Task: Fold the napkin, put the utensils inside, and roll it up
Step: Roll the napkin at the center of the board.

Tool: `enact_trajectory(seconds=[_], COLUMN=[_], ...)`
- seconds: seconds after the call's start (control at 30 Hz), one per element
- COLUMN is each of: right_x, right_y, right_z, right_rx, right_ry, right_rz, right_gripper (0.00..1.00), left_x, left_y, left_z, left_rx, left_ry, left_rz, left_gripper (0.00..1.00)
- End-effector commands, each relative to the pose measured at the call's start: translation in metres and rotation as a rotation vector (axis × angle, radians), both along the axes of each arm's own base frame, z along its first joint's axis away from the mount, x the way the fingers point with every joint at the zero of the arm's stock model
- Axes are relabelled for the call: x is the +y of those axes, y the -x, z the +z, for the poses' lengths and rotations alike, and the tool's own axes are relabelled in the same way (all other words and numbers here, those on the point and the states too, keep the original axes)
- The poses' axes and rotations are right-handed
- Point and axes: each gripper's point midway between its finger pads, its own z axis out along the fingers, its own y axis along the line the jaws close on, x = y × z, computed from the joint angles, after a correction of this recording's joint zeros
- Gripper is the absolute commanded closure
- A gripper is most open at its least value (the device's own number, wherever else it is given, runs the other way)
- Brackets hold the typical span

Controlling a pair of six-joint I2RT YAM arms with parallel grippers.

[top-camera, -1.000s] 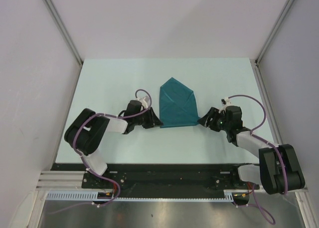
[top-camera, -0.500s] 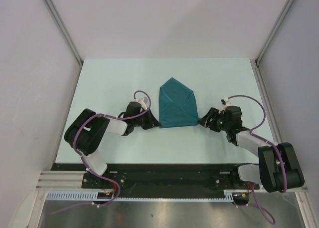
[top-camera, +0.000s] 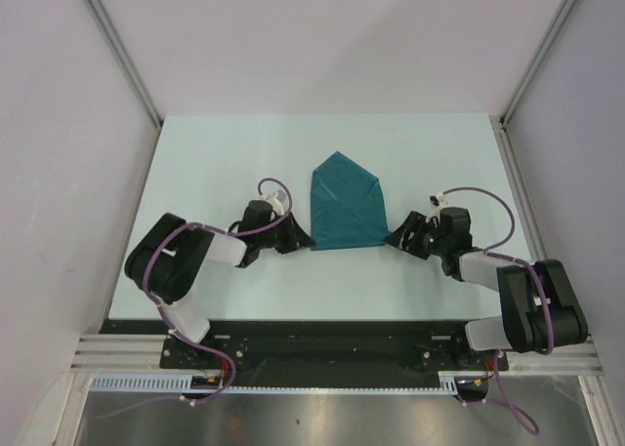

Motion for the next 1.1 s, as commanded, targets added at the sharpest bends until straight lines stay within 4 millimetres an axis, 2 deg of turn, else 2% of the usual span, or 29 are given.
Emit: enact_trajectory(seconds=[0.0,0.17,0.37,0.6,0.87,1.07], right_x=[0.010,0.008,0.006,0.011,0.015,0.023], right_y=[-0.015,-0.019,-0.032,-0.036,-0.034,-0.035], right_z=[0.024,0.025,0.021,0.008,-0.002,-0.005], right_rx=[-0.089,-0.093,-0.082,-0.046,-0.007,0.007], right_ry=[-0.068,-0.058,-0.054,-0.076,-0.096,-0.092], right_rz=[0.042,0.042,0.044,0.062,0.072,0.088], right_gripper=[0.34,0.32,0.34,0.44,0.64,0.66], left_x=[0.007,0.007,0.006,0.004,-0.001,-0.003], left_y=[0.004,0.003,0.003,0.005,0.007,0.007], left_z=[-0.004,0.003,0.003,0.003,-0.003,-0.003], left_rx=[0.011,0.001,0.003,0.008,0.026,0.024], left_ry=[-0.021,-0.015,-0.014,-0.004,0.011,0.017], left_rz=[0.010,0.006,-0.006,-0.019,-0.038,-0.044], left_gripper=[0.70,0.57,0.48,0.46,0.44,0.43])
